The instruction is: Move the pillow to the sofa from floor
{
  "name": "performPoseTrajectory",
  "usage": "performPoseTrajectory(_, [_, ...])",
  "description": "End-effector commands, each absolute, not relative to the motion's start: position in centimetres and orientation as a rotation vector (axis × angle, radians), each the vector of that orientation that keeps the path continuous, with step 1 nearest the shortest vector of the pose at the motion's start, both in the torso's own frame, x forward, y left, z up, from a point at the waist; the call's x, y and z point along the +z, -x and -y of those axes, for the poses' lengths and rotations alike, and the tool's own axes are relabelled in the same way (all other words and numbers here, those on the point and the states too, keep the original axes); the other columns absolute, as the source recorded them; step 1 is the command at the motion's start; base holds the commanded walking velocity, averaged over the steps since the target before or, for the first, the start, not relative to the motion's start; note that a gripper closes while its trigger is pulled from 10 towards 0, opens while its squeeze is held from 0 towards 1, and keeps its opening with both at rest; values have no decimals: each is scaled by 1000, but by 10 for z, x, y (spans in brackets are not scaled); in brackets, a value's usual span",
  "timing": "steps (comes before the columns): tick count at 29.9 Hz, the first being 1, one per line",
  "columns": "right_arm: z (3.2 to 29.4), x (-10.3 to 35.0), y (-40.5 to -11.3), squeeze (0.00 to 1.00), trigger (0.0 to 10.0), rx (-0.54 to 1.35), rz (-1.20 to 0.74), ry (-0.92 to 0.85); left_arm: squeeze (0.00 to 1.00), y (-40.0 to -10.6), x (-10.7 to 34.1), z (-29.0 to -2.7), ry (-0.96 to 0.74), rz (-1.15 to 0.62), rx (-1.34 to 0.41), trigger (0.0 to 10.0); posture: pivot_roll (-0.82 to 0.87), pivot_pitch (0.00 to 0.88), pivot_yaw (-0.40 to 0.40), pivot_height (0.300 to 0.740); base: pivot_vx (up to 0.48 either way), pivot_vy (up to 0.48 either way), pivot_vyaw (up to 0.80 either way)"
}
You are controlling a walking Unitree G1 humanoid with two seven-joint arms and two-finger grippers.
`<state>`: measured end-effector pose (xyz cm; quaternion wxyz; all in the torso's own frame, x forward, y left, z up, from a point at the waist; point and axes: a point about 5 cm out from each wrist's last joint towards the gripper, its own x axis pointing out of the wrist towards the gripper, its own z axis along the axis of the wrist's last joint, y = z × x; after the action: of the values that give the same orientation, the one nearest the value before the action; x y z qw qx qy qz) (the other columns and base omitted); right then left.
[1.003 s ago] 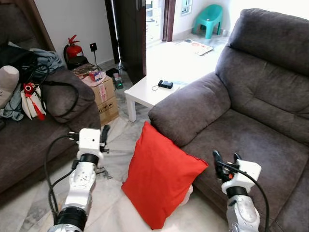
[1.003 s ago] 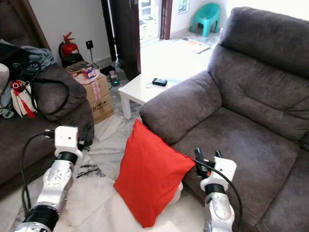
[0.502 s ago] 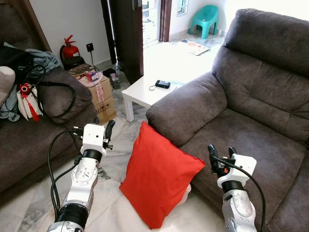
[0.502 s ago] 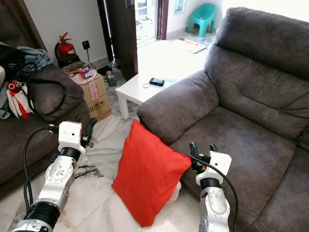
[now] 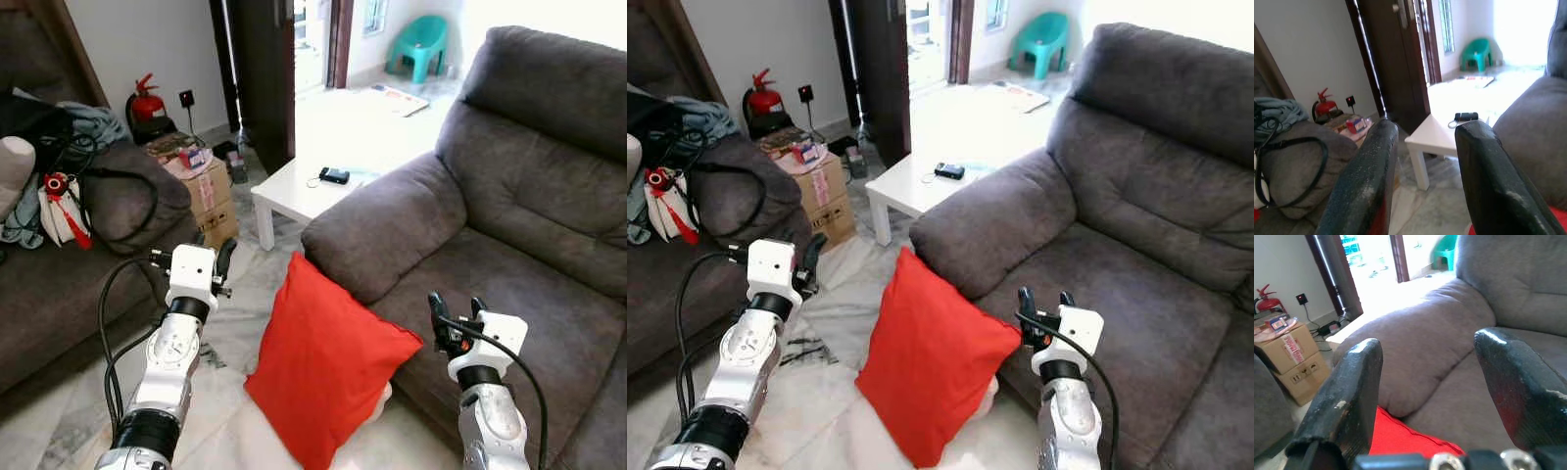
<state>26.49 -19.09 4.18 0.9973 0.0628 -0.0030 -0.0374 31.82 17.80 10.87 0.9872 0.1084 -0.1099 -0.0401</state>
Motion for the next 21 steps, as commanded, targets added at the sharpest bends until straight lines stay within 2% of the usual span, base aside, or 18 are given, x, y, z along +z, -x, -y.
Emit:
performPoseTrajectory(1, [193, 47, -265, 0, 10000, -79, 20, -113, 0, -313, 106, -181, -217, 206, -88, 10000, -34, 0, -8, 740, 255, 0, 0])
performPoseTrajectory(21, [192, 47, -270, 0, 10000, -37, -20, -96, 0, -306, 101, -185, -212, 175, -63, 10000, -22, 0, -44, 740, 265, 0, 0])
